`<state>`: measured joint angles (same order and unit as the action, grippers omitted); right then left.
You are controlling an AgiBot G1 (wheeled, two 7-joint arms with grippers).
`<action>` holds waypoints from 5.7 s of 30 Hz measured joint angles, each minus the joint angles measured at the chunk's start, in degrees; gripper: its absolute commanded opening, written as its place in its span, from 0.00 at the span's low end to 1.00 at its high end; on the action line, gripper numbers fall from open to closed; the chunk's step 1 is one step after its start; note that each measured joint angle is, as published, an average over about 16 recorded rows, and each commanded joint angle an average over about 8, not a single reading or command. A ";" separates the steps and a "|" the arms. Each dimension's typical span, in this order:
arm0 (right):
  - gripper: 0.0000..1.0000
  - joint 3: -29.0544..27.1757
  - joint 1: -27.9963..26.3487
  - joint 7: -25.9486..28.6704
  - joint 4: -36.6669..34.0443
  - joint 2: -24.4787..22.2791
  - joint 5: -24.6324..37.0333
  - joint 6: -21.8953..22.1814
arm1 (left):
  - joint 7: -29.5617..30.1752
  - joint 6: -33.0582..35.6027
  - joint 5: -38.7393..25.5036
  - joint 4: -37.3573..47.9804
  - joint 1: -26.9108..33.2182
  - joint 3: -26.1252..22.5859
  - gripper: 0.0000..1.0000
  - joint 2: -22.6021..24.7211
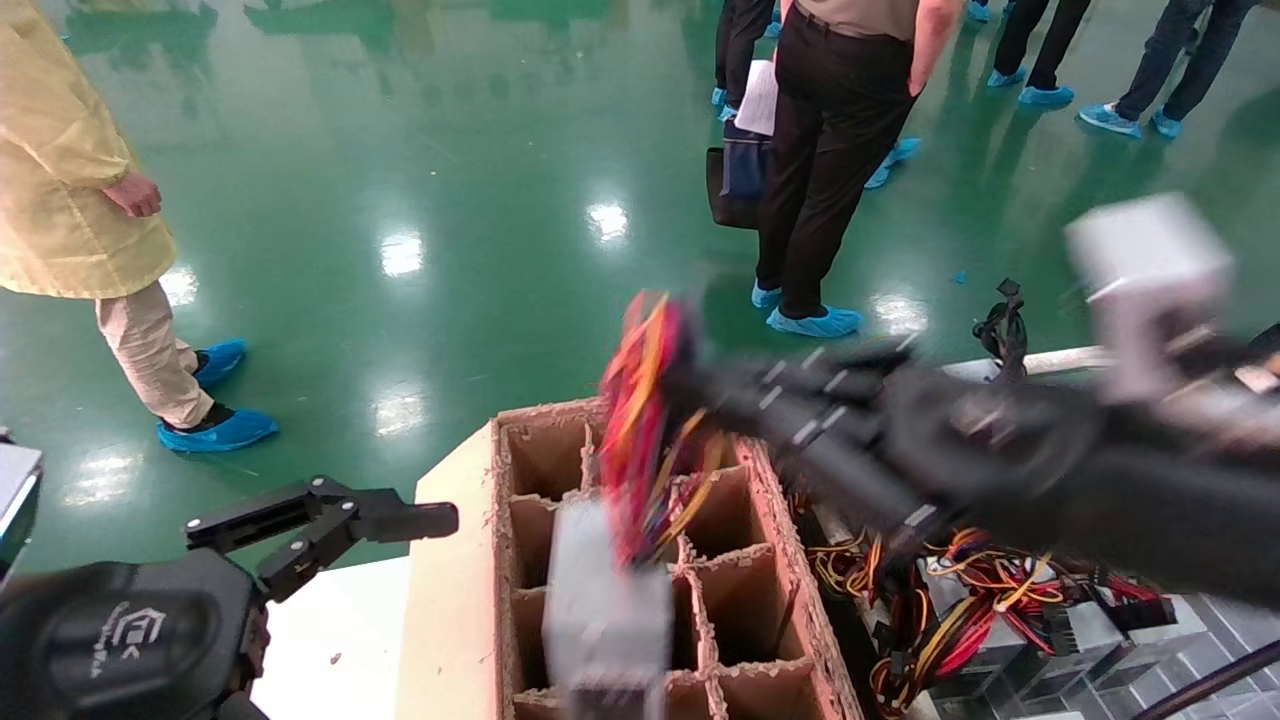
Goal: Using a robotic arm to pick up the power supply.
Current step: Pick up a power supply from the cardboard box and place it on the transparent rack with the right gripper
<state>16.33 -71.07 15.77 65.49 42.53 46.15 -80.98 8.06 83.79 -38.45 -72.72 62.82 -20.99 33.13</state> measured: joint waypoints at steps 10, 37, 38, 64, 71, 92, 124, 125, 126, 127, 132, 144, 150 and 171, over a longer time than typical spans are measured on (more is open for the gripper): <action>0.00 -1.72 -9.91 -2.26 -7.98 -8.72 1.38 -6.89 | 0.00 0.00 0.00 0.00 0.00 -0.01 1.00 0.00; 0.00 6.01 -23.56 -15.26 -18.99 -35.51 4.82 -9.43 | -0.01 -0.01 0.02 0.00 0.01 -0.02 1.00 -0.01; 0.00 5.99 -24.02 -15.65 -19.37 -36.02 5.12 -9.37 | -0.01 -0.01 0.02 0.00 0.01 -0.02 1.00 -0.01; 0.00 12.06 -21.47 -23.98 -27.38 -43.68 13.02 -9.98 | -0.02 -0.02 0.03 0.00 0.01 -0.04 1.00 -0.02; 0.00 15.71 -17.73 -25.50 -27.90 -43.32 10.31 -10.13 | -0.02 -0.02 0.03 0.00 0.01 -0.04 1.00 -0.02; 0.00 24.11 -9.71 -26.96 -26.92 -40.74 1.01 -10.06 | -0.03 -0.02 0.04 0.00 0.02 -0.06 1.00 -0.02; 0.00 36.11 3.71 -31.10 -38.73 -40.87 -28.38 -10.38 | -0.04 -0.03 0.05 0.00 0.02 -0.08 1.00 -0.03; 0.00 36.41 4.20 -31.31 -38.77 -40.82 -29.66 -10.40 | -0.04 -0.03 0.05 0.00 0.02 -0.08 1.00 -0.03; 0.00 36.70 4.67 -31.54 -38.77 -40.80 -30.89 -10.42 | -0.04 -0.03 0.05 0.00 0.02 -0.08 1.00 -0.03; 0.00 36.99 5.16 -31.80 -38.73 -40.80 -32.12 -10.43 | -0.04 -0.03 0.05 0.00 0.02 -0.08 1.00 -0.03; 0.00 38.53 7.59 -33.21 -38.12 -40.84 -37.59 -10.48 | -0.04 -0.03 0.06 0.00 0.02 -0.08 1.00 -0.03; 0.00 42.75 14.88 -36.06 -37.83 -39.28 -49.59 -10.45 | -0.04 -0.04 0.06 0.00 0.02 -0.09 1.00 -0.03; 0.00 44.46 21.47 -37.42 -39.66 -36.94 -58.96 -10.51 | -0.05 -0.04 0.06 0.00 0.03 -0.09 1.00 -0.04; 0.00 37.05 53.03 -46.34 -39.07 -28.89 -92.48 -10.85 | -0.05 -0.04 0.07 0.00 0.03 -0.11 1.00 -0.04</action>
<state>53.38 -18.04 -30.57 26.42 13.64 -46.33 -91.83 8.01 83.75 -38.38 -72.72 62.85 -21.10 33.09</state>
